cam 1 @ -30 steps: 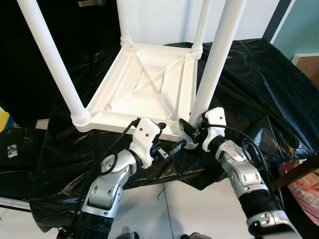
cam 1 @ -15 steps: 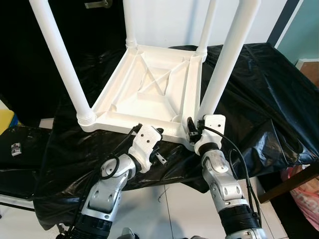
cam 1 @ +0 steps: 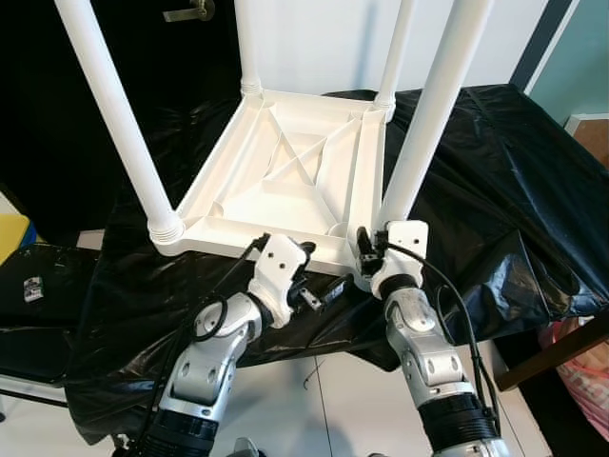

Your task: Building children table

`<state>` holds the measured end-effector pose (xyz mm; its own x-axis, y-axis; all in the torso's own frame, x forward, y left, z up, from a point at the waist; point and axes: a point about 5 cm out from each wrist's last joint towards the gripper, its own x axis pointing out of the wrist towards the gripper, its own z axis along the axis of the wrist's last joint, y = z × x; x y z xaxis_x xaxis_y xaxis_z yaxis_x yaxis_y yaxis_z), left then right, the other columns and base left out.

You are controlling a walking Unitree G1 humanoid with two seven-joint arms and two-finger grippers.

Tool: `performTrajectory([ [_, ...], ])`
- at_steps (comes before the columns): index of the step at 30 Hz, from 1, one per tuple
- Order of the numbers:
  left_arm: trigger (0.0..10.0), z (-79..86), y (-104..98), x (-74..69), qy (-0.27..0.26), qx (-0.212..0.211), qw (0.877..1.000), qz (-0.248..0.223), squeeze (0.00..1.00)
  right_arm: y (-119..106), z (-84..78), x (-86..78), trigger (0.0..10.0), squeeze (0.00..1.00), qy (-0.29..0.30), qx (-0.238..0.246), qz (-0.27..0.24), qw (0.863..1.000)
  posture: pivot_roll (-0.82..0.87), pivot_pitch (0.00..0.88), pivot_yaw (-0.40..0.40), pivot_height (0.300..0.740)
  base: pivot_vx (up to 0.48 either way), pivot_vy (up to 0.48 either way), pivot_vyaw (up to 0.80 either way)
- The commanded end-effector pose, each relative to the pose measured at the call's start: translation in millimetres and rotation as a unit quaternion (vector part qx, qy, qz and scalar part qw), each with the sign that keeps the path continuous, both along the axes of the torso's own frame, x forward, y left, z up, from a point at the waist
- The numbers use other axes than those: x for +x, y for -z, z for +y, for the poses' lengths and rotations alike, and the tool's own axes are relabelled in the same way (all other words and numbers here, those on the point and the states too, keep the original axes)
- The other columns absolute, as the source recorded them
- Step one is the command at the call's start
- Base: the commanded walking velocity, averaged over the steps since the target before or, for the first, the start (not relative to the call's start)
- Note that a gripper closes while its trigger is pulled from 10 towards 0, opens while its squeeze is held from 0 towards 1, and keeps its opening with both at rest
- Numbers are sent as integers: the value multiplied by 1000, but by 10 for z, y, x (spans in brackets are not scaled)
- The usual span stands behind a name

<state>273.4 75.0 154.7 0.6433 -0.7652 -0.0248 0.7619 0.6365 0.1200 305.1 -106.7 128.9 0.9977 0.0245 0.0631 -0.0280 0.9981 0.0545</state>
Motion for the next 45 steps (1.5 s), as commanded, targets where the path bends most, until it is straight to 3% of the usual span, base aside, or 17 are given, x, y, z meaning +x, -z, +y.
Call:
performTrajectory([
  [1, 10000, 9, 0, 23, -24, -3, 1000, 5, 0, 13, -74, -16, 10000, 1000, -17, 3, -1, 1000, 7, 41, -22, 740, 0, 0, 0],
  [5, 10000, -14, -3, 5, -13, 5, 1000, 3, 0, -53, -143, -43, 10000, 1000, -86, 5, -29, 996, 5, 39, -25, 740, 0, 0, 0],
  [11, 10000, -32, 8, -9, -4, 8, 1000, 5, 0, -49, -307, -42, 10000, 1000, -150, -22, -31, 988, 2, 36, -24, 740, 0, 0, 0],
  [15, 10000, -81, 25, -67, 28, 13, 999, 10, 0, -107, -408, 18, 10000, 1000, -231, -58, -30, 971, -5, 33, -19, 740, 0, 0, 0],
  [16, 10000, -99, 27, -85, 38, 16, 999, 9, 0, -119, -415, 40, 10000, 0, -249, -69, -30, 966, -7, 31, -16, 740, 0, 0, 0],
  [25, 10000, -140, 34, -111, 56, 27, 998, 8, 0, -73, -370, 151, 10000, 0, -309, -107, -12, 945, -4, 30, -12, 740, 0, 0, 0],
  [26, 10000, -140, 34, -112, 56, 29, 998, 7, 0, -61, -352, 167, 1608, 0, -311, -111, -11, 944, 1, 28, -13, 740, 0, 0, 0],
  [27, 10000, -137, 32, -112, 55, 30, 998, 6, 0, -41, -343, 170, 0, 0, -316, -112, -9, 942, 8, 29, -17, 740, 0, 0, 0],
  [41, 10000, -112, 43, -137, 47, 31, 998, 10, 0, 89, -412, 164, 0, 0, -330, -100, 12, 939, 20, 36, -26, 740, 0, 0, 0],
  [42, 10000, -112, 42, -134, 47, 31, 998, 10, 0, 95, -416, 166, 10000, 0, -325, -97, 13, 941, 17, 43, -25, 740, 0, 0, 0],
  [45, 10000, -112, 38, -132, 46, 30, 998, 10, 0, 107, -408, 168, 10000, 0, -302, -89, 15, 949, 15, 46, -25, 740, 0, 0, 0],
])
